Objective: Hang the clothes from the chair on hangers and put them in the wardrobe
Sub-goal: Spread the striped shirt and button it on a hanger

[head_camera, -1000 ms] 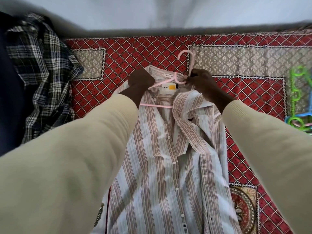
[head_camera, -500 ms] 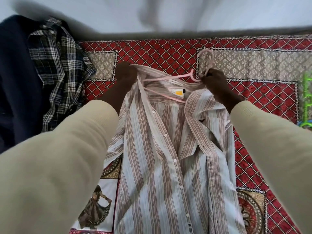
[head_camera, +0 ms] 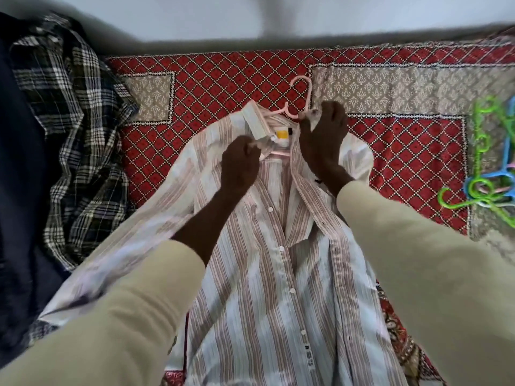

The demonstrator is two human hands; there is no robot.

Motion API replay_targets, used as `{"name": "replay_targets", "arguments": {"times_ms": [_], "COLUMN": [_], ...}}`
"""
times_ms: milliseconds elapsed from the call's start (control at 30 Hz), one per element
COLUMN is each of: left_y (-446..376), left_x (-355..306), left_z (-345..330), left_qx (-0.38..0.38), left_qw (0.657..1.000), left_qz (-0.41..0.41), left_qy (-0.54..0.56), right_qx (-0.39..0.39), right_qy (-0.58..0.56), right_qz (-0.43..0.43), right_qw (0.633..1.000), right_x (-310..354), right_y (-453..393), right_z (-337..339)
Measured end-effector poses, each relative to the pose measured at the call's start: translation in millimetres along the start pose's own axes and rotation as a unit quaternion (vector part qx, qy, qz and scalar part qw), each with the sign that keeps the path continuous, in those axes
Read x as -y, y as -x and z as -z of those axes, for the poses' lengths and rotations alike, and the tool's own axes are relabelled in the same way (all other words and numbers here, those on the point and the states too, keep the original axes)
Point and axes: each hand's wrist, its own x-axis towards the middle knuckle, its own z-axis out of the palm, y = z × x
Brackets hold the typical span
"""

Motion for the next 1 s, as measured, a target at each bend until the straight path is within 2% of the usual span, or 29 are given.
{"name": "replay_targets", "arguments": {"times_ms": [33, 100, 233, 300, 433, 600, 667, 767, 833, 900, 1000], "left_y": [23.4, 73.3, 174.9, 214.1, 268.0, 321.8, 340.6, 369.9, 391.0, 412.8, 444.1], "left_x": [9.4, 24.6, 44.0, 51.7, 68.6, 81.5, 84.5, 91.0, 98.6, 106.8, 120.3], "left_z": [-5.4, -14.3, -31.7, -39.1, -46.0, -52.1, -54.8, -58.7, -60.7, -59.4, -56.9], "left_qx": [-0.038, -0.054, 0.062, 0.116, 0.158, 0.252, 0.283, 0.343, 0.365, 0.339, 0.228], "left_qw": [0.999, 0.998, 0.996, 0.990, 0.978, 0.933, 0.916, 0.895, 0.884, 0.889, 0.938], "left_qz": [0.007, 0.037, 0.036, 0.046, 0.063, 0.090, 0.107, 0.127, 0.101, 0.034, -0.027], "left_qy": [0.006, 0.002, -0.060, -0.071, -0.120, -0.239, -0.264, -0.255, -0.273, -0.307, -0.258], "right_qx": [-0.011, -0.036, -0.070, -0.051, 0.015, 0.115, 0.127, 0.113, 0.115, 0.107, 0.035], "right_qy": [-0.003, -0.015, -0.020, -0.011, 0.025, 0.120, 0.154, 0.179, 0.186, 0.174, 0.112], "right_qz": [0.007, 0.010, -0.020, -0.052, -0.100, -0.114, -0.142, -0.233, -0.244, -0.222, -0.242], "right_qw": [1.000, 0.999, 0.997, 0.997, 0.995, 0.980, 0.970, 0.949, 0.945, 0.954, 0.963], "right_x": [-4.5, -14.5, -44.5, -62.2, -93.0, -118.5, -125.6, -133.3, -142.6, -150.4, -154.8], "right_y": [20.9, 67.5, 164.8, 210.6, 293.0, 372.5, 395.5, 429.2, 449.0, 464.9, 477.4], "right_z": [5.1, 15.4, 38.8, 48.2, 64.5, 85.1, 91.1, 101.6, 107.8, 114.1, 123.4]}}
